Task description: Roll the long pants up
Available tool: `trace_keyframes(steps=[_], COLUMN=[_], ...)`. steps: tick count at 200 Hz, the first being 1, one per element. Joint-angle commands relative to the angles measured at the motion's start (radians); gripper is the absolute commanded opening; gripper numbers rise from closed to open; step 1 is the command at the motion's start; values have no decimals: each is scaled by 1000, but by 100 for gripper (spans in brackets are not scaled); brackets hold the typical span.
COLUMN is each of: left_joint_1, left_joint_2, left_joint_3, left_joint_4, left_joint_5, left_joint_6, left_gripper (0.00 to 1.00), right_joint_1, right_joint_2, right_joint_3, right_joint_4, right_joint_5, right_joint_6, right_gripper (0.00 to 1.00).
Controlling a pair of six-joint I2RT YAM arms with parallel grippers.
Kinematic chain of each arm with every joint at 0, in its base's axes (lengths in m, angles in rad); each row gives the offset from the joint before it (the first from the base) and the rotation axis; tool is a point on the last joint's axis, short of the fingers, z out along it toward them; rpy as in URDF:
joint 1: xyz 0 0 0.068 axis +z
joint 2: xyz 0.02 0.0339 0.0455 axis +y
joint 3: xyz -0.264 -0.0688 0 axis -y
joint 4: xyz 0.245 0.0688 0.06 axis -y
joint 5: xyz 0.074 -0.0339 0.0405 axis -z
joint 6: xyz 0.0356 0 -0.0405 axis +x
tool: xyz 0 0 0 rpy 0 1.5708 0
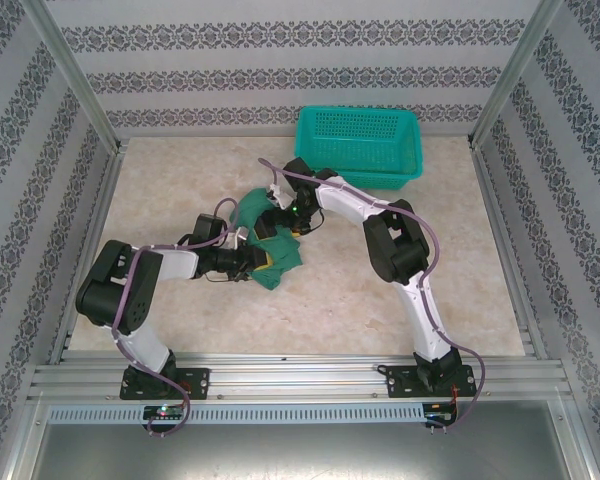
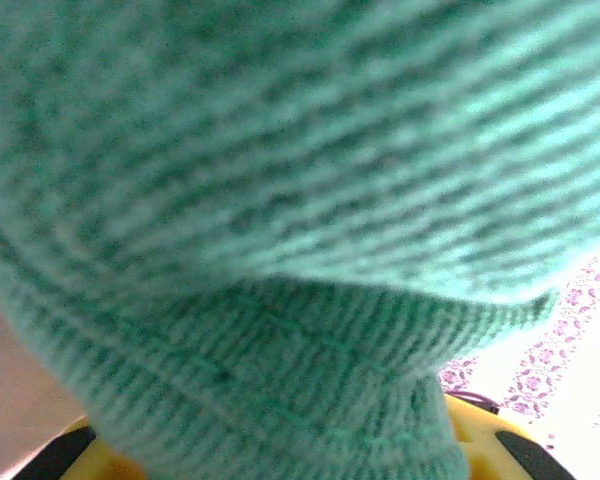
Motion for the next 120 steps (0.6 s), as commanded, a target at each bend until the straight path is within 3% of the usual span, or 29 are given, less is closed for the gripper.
trace_keyframes(steps=[1,84,98,111,117,120], left_joint_1=[-19,-20,-20,-18,-19,-18], left_joint_2=[36,40,38,39,38,38], left_joint_3=[6,88,100,111,115,118], left_joint_4=[79,15,-6,-21,-27,-31], left_joint_5=[127,153,157,160,159,160], left_joint_6=[-5,40,57,68,76,78], left_gripper=[22,24,24,24,25,25], right_joint_1=[119,235,245,256,260,264], right_joint_2=[82,178,202,224,234,237], right_joint_3=[-15,62,71,85,87,90], right_joint_4=[27,-87,-106,-138,-146,-154], right_joint_5=[-192,-264,-278,-304,-313,-322], right_joint_6=[23,-47,-48,-71,-74,-81], right_gripper=[96,93,86,73,57,43])
